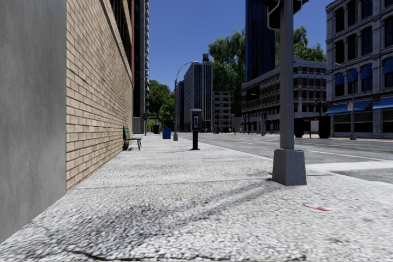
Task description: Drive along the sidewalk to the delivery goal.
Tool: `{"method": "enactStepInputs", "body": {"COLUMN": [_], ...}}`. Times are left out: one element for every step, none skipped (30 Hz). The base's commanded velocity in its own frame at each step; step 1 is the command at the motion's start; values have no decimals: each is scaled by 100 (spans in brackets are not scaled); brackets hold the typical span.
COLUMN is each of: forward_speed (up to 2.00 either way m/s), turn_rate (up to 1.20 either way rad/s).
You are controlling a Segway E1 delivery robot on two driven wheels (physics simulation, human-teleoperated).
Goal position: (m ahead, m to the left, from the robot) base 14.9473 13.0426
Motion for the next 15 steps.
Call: {"method": "enactStepInputs", "body": {"forward_speed": [126, 128, 128, 129, 129, 129, 129, 129, 129, 129, 130, 130, 130, 130, 130], "turn_rate": [0, 3, 83, 120, 120, 120, 120, 120, 112, 40, 21, 21, 10, 1, 0]}}
